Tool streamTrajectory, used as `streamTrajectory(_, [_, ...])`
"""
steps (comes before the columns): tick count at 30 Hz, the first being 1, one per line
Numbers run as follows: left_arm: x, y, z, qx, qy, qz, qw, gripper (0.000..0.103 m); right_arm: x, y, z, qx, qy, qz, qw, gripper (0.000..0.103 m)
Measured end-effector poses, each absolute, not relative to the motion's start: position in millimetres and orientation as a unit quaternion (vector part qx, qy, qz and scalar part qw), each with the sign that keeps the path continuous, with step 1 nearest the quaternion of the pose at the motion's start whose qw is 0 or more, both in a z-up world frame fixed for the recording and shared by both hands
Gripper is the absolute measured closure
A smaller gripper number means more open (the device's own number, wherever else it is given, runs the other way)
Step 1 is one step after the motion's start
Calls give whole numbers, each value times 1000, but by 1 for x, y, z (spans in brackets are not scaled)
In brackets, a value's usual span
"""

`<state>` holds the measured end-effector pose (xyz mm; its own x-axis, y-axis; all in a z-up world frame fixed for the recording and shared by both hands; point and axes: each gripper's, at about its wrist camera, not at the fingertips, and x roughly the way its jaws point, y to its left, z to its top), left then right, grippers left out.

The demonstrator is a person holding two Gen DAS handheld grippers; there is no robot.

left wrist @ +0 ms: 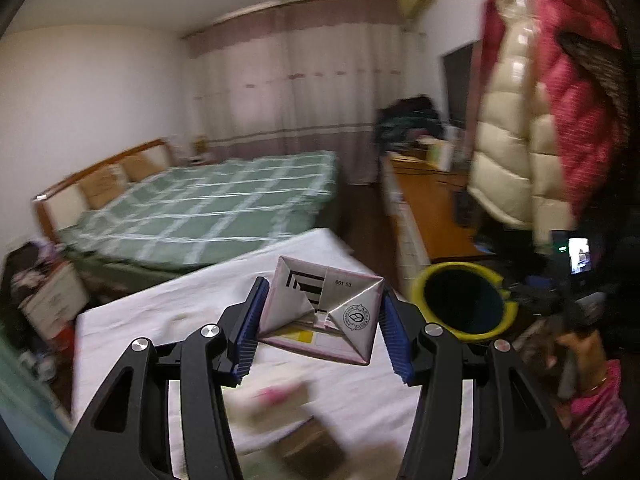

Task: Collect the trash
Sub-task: 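Carry the pink carton over the bin and open the left gripper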

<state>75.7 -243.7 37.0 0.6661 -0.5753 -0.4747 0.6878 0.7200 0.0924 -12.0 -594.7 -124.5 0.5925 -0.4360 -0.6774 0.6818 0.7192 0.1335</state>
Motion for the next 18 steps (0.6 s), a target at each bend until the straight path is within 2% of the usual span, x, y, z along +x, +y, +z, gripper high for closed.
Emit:
streamTrajectory(10, [74, -428, -13, 163, 273, -473, 821, 49, -54, -606, -132, 180, 323, -336, 866, 35])
streamTrajectory(18, [90, -514, -80, 180, 332, -482, 791, 49, -70, -622, -146, 197, 328, -348, 856, 35])
